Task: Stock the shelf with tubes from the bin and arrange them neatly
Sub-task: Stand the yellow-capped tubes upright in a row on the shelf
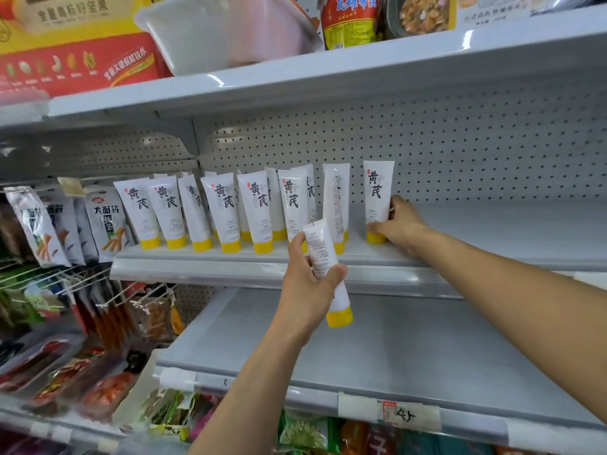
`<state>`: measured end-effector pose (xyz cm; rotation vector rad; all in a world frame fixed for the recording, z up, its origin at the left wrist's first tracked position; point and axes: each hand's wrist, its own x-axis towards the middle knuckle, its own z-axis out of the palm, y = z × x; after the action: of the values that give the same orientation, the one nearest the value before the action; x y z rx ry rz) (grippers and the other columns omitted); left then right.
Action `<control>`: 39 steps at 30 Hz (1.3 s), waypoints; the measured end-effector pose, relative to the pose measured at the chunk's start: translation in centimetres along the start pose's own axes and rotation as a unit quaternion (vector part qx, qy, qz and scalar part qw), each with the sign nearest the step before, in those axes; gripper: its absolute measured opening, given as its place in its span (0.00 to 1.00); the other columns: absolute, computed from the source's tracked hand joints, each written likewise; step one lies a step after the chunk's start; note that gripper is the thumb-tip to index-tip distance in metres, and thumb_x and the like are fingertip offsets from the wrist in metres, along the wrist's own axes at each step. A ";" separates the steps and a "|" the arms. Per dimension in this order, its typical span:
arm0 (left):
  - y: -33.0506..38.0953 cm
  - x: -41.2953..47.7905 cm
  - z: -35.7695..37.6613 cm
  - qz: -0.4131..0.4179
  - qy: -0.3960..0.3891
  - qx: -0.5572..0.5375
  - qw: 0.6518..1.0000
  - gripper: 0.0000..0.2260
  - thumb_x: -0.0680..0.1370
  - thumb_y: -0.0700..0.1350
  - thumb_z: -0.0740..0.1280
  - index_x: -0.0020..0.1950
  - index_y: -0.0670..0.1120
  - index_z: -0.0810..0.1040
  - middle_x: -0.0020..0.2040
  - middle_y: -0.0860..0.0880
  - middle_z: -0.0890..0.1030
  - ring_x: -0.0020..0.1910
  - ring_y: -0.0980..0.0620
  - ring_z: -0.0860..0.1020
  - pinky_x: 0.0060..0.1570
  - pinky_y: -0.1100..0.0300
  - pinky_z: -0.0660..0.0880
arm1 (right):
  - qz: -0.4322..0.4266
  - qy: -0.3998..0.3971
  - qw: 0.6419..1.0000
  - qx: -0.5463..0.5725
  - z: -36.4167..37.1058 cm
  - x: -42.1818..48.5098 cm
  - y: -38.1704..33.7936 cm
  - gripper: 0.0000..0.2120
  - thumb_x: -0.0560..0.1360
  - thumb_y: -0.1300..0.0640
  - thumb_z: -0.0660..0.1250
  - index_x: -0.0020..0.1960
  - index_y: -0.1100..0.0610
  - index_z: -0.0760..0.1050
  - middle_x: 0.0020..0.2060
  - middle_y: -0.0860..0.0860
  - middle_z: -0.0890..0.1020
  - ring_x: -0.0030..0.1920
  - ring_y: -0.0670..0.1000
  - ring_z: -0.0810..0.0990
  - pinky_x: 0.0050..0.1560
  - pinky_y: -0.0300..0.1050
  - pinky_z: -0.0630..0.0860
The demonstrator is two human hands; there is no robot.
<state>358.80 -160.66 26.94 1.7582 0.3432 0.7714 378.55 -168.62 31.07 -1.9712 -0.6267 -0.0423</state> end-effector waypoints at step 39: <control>-0.1 0.2 -0.9 0.152 -0.010 0.338 0.929 0.15 0.78 0.51 0.65 0.64 0.53 0.73 0.55 0.56 0.78 0.54 0.55 0.76 0.53 0.56 0.74 | -0.044 -0.040 0.996 0.061 -1.5 -7.6 -2.4 0.19 0.66 0.55 0.78 0.52 0.54 0.73 0.44 0.52 0.81 0.43 0.51 0.80 0.44 0.46 0.78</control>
<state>358.37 -159.88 27.00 2.5102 0.3509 0.9195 371.26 -172.20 31.52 -1.8350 -0.7507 0.0206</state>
